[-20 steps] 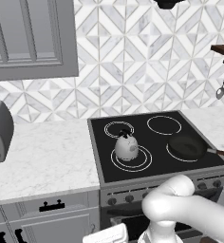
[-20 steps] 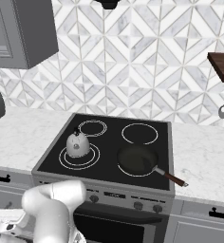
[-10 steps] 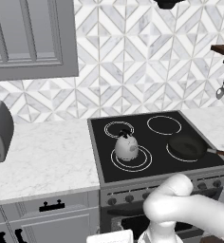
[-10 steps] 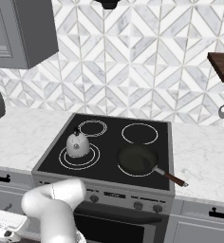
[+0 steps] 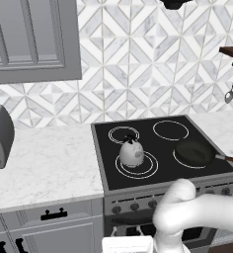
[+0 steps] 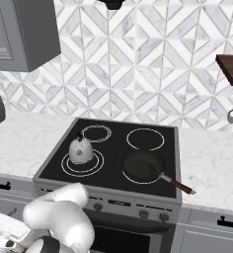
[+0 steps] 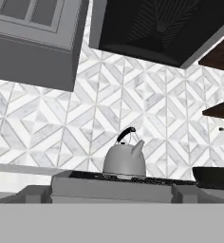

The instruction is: Pick the kettle from the counter and place it on a stove burner. Then turn the burner on.

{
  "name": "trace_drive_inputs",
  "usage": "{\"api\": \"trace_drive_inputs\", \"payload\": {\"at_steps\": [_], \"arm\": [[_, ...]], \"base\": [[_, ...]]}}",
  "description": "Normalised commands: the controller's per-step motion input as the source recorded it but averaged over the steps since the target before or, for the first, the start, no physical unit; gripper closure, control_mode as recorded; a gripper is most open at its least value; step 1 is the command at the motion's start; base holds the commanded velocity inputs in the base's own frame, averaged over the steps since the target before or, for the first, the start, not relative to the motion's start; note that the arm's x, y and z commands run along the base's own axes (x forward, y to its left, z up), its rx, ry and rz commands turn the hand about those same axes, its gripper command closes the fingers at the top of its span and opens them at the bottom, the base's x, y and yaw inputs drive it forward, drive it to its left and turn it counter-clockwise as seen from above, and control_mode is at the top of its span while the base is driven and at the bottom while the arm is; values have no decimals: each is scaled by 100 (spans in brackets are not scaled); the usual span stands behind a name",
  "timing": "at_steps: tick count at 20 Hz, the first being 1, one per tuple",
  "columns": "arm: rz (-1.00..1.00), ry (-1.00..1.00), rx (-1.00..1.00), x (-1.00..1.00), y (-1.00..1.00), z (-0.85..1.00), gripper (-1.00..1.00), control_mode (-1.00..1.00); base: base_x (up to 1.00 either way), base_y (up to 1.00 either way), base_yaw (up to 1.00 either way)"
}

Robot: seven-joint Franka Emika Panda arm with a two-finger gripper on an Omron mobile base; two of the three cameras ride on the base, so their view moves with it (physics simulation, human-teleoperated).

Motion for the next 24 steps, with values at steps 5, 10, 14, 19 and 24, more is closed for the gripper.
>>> {"api": "trace_drive_inputs", "payload": {"at_steps": [5,10,14,19,24], "arm": [[14,0,40,26,-47,43,-100,-100],[13,0,34,35,-44,17,-100,-100],[14,0,16,33,-26,-8,-100,-100],[16,0,1,29,0,-39,-100,-100],[16,0,0,30,0,-43,-100,-100]], "base": [[0,0,0],[0,0,0],[0,0,0],[0,0,0],[0,0,0]]}}
